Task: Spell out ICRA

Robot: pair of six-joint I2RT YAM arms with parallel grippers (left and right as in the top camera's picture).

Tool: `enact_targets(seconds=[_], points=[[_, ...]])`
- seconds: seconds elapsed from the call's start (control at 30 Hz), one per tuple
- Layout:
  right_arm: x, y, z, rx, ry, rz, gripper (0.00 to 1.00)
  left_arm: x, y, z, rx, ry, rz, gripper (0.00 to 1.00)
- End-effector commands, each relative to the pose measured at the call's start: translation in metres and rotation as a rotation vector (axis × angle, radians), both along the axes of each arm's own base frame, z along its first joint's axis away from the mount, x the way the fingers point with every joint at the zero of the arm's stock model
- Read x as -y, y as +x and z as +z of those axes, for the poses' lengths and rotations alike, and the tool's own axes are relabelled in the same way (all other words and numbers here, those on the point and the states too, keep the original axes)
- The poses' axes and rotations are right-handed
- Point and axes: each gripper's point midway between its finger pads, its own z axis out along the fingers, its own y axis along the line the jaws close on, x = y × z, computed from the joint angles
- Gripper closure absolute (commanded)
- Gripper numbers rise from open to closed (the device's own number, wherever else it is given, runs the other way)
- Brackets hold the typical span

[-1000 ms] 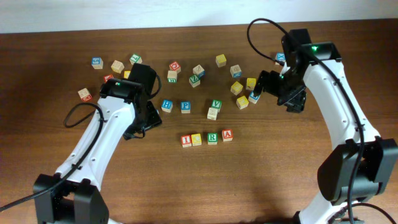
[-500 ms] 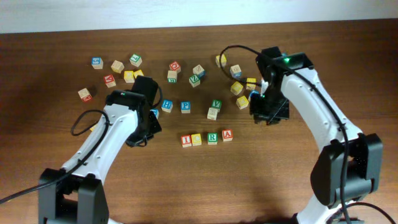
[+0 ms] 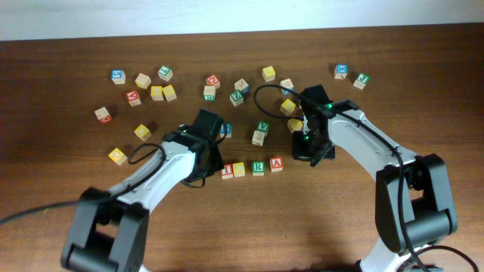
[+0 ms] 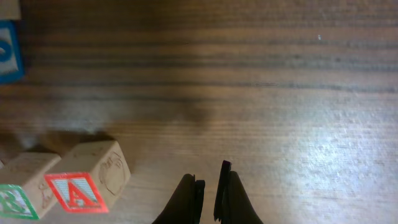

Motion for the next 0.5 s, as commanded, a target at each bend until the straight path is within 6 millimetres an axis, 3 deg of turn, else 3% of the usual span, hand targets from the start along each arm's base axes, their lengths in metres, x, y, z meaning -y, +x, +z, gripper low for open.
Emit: enact_targets(seconds=[0.0, 0.2, 0.33, 0.47], points=[[-0.011, -0.003, -0.001, 0.000, 0.054, 0.013, 0.96, -0.008, -0.008, -0.024, -0.076, 0.018, 0.014, 1.00], [-0.031, -0.008, -0.015, 0.011, 0.143, 0.001, 0.96, 0.022, -0.002, -0.024, -0.062, -0.128, -0.086, 1.00], [-0.058, -0.011, -0.021, 0.033, 0.156, 0.047, 0.96, 0.028, -0.001, -0.023, -0.060, -0.158, -0.092, 1.00], [-0.070, -0.010, -0.021, 0.052, 0.164, 0.074, 0.96, 0.031, -0.002, -0.026, -0.073, -0.172, -0.094, 1.00]])
